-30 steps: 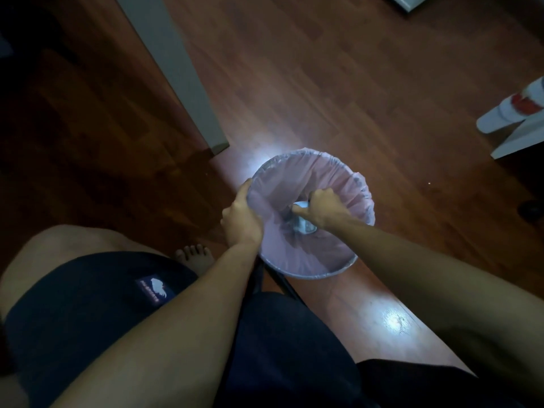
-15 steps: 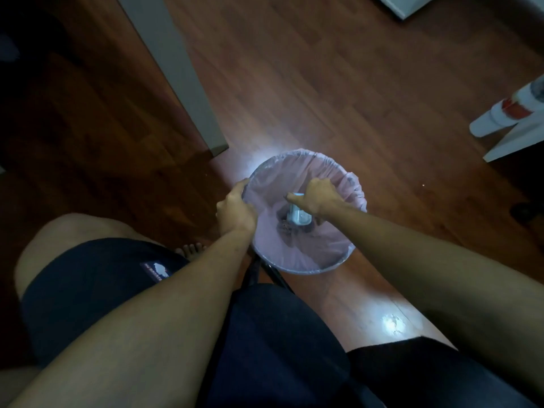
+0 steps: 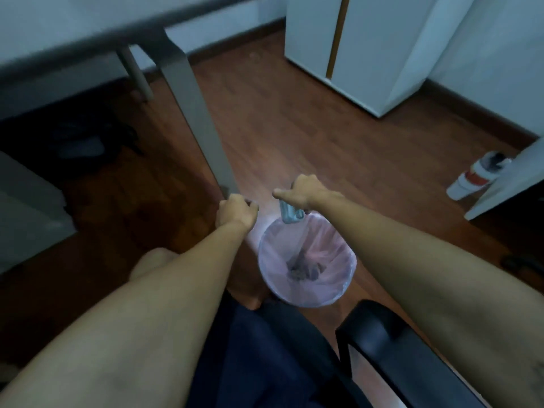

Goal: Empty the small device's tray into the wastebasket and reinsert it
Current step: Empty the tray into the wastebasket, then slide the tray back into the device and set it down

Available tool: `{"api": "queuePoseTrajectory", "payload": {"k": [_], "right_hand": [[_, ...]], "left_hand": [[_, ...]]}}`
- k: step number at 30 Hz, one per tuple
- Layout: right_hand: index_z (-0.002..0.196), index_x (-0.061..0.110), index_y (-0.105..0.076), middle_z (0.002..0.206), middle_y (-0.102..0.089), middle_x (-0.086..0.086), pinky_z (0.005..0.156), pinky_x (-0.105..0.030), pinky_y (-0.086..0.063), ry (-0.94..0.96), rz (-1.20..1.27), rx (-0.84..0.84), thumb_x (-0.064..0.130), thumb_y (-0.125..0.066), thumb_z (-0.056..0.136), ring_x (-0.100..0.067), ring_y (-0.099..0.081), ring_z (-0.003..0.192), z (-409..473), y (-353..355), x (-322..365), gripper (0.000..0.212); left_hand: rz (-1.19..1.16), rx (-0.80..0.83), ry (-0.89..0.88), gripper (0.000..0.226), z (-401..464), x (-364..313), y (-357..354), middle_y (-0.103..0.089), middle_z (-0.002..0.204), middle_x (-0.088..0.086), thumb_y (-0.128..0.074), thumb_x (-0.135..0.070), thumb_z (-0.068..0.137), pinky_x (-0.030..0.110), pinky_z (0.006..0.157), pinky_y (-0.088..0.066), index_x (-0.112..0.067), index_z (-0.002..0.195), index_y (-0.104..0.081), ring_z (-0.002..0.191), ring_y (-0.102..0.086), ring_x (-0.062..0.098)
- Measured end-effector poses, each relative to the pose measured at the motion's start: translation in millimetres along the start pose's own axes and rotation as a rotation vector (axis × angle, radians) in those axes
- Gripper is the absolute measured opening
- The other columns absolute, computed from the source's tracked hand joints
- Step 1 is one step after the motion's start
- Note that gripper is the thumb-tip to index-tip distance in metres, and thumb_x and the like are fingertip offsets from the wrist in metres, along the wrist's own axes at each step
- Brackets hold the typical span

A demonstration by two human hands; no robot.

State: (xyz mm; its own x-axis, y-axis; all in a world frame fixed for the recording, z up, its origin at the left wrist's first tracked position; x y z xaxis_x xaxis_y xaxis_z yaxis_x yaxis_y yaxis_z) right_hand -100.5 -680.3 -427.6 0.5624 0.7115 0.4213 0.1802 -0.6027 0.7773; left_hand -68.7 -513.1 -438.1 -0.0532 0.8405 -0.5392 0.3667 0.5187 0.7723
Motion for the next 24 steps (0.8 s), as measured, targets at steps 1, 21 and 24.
{"api": "queuePoseTrajectory", "payload": {"k": [1,21,24], "right_hand": [[0.069,0.003,-0.063,0.063,-0.059,-0.01,0.045,-0.024,-0.045,0.013,0.021,-0.031,0.067,-0.058,0.077,-0.023,-0.064,0.049,-6.9,14.0,13.5,0.065],[0.088,0.001,-0.067,0.109,-0.071,-0.023,0.074,-0.031,-0.046,0.524,0.03,-0.322,0.063,-0.041,0.092,-0.037,-0.069,0.093,-179.6,148.1,314.7,0.067],[0.104,0.0,-0.066,0.11,-0.068,-0.022,0.074,-0.034,-0.053,0.574,0.107,-0.262,0.06,-0.048,0.09,-0.036,-0.069,0.09,-187.3,140.7,362.4,0.064]], "left_hand": [[-0.009,-0.024,-0.021,0.03,-2.6,-6.8,17.4,-0.071,0.113,0.013,-0.056,-0.036,0.088,0.033,0.091,-0.048,-0.017,0.103,-0.074,0.112,-0.059,0.033],[-0.157,-0.542,-0.202,0.031,-107.4,-17.4,377.4,-0.074,0.102,0.016,-0.06,-0.033,0.087,0.042,0.085,-0.056,-0.007,0.096,-0.074,0.097,-0.068,0.033],[-0.142,-0.641,-0.168,0.031,-123.0,11.8,421.3,-0.073,0.103,0.016,-0.061,-0.035,0.086,0.038,0.087,-0.055,-0.009,0.097,-0.074,0.096,-0.067,0.035]]}}
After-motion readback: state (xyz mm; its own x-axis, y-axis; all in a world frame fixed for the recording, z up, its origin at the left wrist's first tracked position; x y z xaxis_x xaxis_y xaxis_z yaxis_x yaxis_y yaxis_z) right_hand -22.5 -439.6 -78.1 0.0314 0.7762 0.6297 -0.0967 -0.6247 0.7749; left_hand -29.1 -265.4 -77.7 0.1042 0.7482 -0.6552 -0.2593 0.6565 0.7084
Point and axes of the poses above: each hand's wrist, its own z-axis towards the middle knuckle, its own y-axis out of the back of the hand, x = y × z, the point moved 1 cm from there along z, towards the middle knuckle
